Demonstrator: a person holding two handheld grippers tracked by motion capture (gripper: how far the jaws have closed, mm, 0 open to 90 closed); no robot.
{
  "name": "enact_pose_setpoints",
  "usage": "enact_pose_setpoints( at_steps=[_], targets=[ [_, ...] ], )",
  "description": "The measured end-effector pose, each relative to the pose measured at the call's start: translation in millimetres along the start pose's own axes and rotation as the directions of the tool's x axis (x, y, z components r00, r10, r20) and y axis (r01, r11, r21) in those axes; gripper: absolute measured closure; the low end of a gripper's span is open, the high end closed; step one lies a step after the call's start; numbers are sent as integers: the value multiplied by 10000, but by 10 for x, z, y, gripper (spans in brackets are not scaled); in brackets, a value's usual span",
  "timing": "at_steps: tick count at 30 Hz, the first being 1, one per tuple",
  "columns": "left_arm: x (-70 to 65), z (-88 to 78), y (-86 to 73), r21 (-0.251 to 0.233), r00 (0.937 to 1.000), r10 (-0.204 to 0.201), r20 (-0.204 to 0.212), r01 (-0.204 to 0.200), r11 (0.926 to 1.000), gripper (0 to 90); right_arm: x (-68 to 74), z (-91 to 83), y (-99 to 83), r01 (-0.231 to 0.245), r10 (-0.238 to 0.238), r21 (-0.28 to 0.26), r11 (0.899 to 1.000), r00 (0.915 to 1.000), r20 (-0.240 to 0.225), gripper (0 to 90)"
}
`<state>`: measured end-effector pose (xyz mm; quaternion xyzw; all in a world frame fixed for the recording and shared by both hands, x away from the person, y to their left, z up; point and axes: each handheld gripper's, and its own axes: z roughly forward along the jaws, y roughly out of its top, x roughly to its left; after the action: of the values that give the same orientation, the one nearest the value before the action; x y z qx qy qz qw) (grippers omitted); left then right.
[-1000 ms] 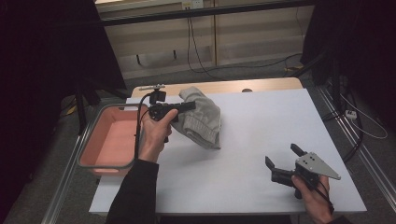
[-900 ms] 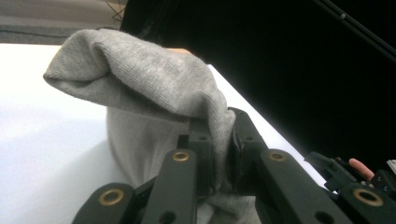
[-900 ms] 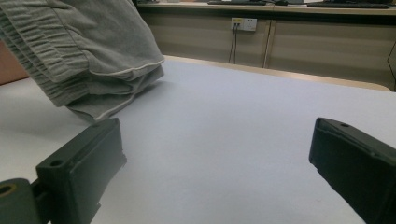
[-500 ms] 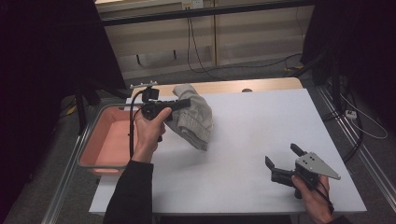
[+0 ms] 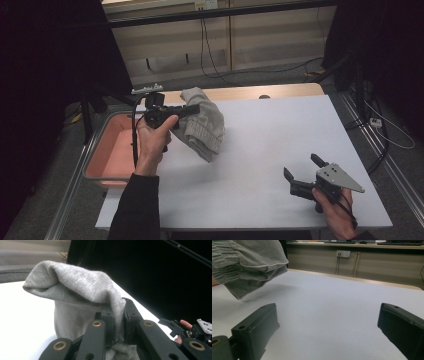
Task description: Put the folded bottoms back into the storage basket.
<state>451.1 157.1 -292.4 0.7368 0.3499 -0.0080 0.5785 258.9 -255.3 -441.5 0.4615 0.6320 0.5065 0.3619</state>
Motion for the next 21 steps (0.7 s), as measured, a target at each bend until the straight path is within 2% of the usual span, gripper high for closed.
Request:
enact_pose_setpoints(
  at_steps=[2,5,9,16,19,21],
  targets=[
    [-16,-23,11,-70,10000,42,-62,-43,10000,818,0,0,0,0,0,5,10000,10000,14,29],
    [-85,-90,49,-127,9993,328,-175,-330,9994,818,4,-1,1,22,-22,3,10000,10000,-12,29],
    [-175,-161,93,-266,9976,679,-95,-681,9973,818,0,2,0,-39,39,12,10000,10000,-14,29],
    [-249,-229,131,-319,9954,955,-117,-958,9949,818,7,-4,4,-1,1,-22,10000,10000,-60,29],
    [-270,-265,137,-342,9942,1054,-221,-1062,9938,818,3,-1,3,-46,46,-21,10000,10000,-49,29],
    [-302,-296,148,-295,9907,1287,-452,-1301,9911,818,2,0,3,-56,56,-14,10000,10000,-30,29]
  ],
)
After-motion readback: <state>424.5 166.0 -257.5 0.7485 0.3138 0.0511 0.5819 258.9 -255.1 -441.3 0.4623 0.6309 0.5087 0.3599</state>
